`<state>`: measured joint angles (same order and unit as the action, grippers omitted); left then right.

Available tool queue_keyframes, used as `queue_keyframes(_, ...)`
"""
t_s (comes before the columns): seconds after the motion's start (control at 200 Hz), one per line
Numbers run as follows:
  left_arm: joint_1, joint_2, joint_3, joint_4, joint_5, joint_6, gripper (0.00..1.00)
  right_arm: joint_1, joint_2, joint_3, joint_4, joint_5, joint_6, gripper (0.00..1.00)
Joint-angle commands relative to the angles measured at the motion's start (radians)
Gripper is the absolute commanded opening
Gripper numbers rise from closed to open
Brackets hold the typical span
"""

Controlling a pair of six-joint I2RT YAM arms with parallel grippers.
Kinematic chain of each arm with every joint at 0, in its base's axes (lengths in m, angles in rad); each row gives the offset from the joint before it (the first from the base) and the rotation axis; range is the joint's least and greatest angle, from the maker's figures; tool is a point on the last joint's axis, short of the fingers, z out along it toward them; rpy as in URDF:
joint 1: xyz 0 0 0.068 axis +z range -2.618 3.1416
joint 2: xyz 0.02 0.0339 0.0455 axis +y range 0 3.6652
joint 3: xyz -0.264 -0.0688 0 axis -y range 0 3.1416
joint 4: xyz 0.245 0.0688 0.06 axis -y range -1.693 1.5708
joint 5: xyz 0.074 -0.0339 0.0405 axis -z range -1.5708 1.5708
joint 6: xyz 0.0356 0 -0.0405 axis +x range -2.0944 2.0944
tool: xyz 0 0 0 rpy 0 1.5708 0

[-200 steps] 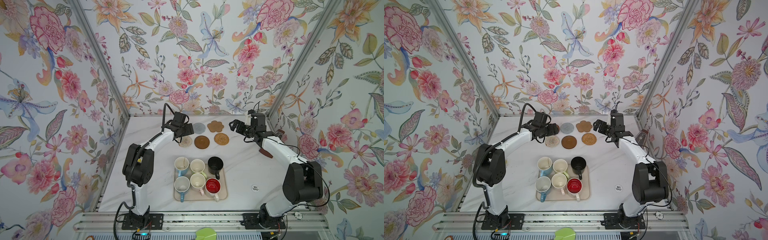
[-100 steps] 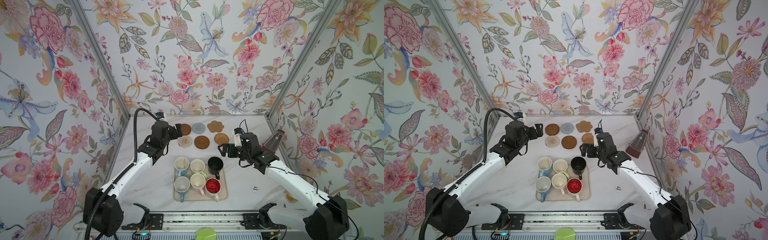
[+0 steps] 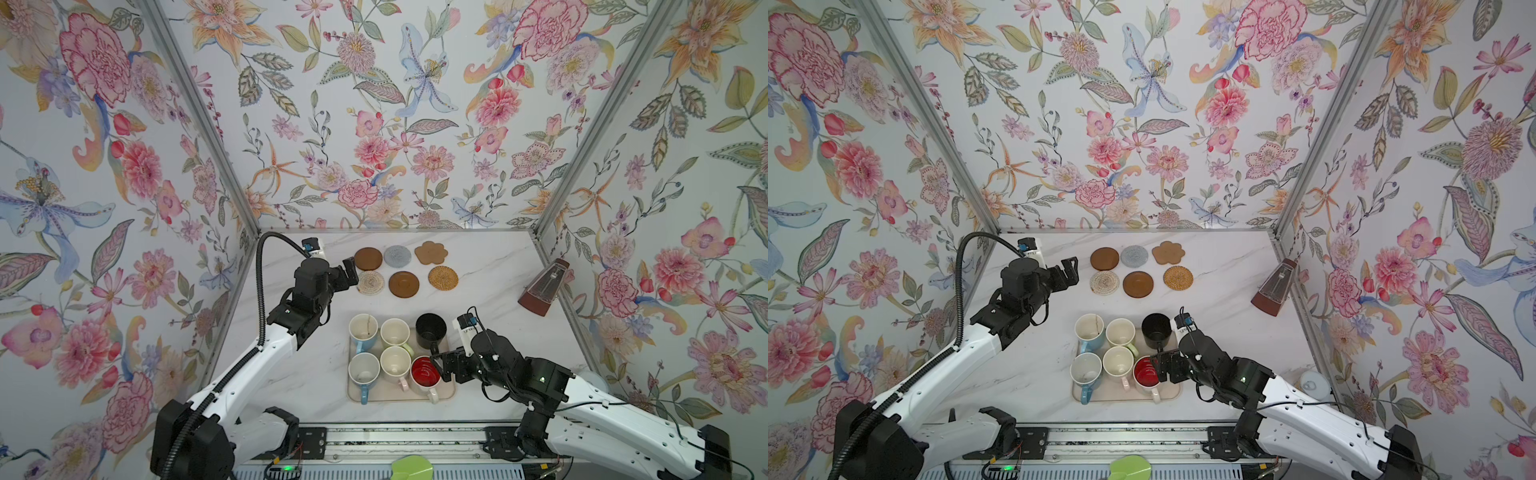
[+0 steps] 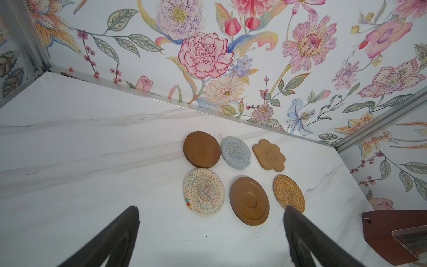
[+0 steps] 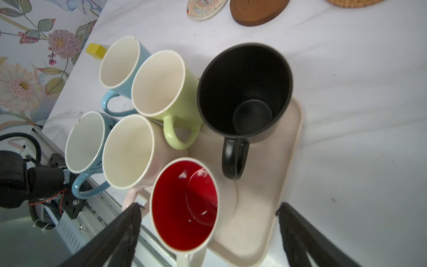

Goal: Place cups on coasters
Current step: Pick up the cup from the tray.

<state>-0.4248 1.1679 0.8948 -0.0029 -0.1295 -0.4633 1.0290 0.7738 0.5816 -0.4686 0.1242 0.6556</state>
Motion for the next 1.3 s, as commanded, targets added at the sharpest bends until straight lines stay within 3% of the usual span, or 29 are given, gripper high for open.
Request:
queue_keyframes(0.0,-0.005,-0.029,-0.023,0.022,-0.018,0.02,0.99,0.077,-0.028,-0.014,-0.084,0.107,0.087,0.92)
queue_keyframes(0.475,-0.005,-0.124,-0.084,0.014,-0.032,0.023,0.99,0.337,0.035,-0.077,-0.068,0.169,0.201,0.77)
queue_keyframes(1.296,-0.004,-0.212,-0.153,0.005,-0.045,0.012,0.99,0.369,0.256,-0.096,0.054,0.164,0.184,0.52)
